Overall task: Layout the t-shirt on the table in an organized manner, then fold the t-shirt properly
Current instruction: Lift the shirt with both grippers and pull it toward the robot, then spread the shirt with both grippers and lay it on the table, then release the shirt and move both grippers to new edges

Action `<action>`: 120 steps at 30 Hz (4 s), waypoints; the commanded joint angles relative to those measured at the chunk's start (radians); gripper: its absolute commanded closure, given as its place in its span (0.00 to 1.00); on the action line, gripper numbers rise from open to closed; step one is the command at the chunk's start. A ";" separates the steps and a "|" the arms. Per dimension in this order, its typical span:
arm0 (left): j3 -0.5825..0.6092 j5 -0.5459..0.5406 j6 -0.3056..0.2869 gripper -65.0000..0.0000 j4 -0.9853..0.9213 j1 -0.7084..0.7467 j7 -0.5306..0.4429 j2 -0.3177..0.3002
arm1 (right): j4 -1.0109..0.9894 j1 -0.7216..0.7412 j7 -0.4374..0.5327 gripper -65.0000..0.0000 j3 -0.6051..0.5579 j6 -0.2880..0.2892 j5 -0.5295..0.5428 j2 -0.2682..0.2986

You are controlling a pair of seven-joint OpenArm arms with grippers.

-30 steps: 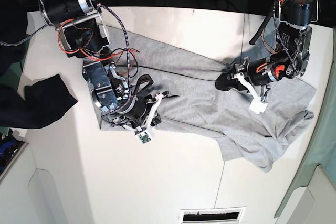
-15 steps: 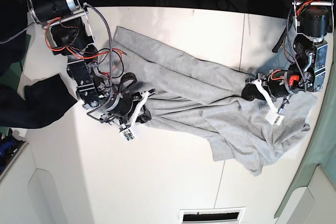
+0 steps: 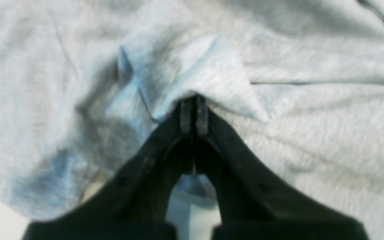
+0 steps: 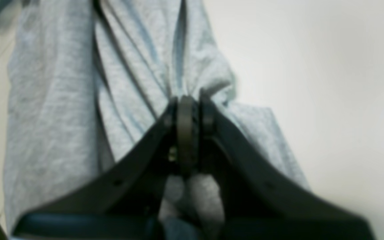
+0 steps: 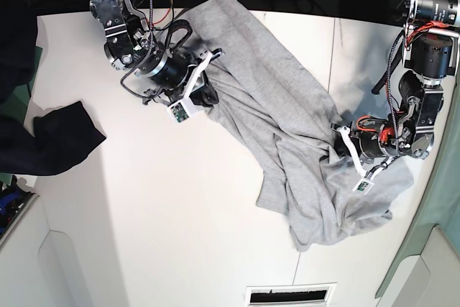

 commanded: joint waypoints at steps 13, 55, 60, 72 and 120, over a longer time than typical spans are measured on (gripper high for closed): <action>0.008 -0.237 -0.061 1.00 0.135 -0.024 0.105 -0.051 | 0.053 0.100 -0.006 0.84 0.066 -0.049 0.014 0.005; 0.007 0.126 0.206 1.00 -0.049 0.065 -0.051 -0.021 | -0.507 0.462 0.072 1.00 0.065 -0.055 -0.071 -0.117; 0.007 0.123 0.163 1.00 -0.056 0.035 -0.049 -0.051 | -0.507 0.463 0.074 1.00 0.066 -0.055 -0.067 -0.037; 0.007 -0.103 -0.047 1.00 -0.056 0.034 0.062 -0.075 | -0.506 0.463 0.141 1.00 0.149 -0.056 -0.066 0.088; -0.179 -0.395 -0.172 0.77 0.472 0.553 0.166 0.041 | 0.049 0.009 -0.418 0.63 0.471 0.125 0.500 0.071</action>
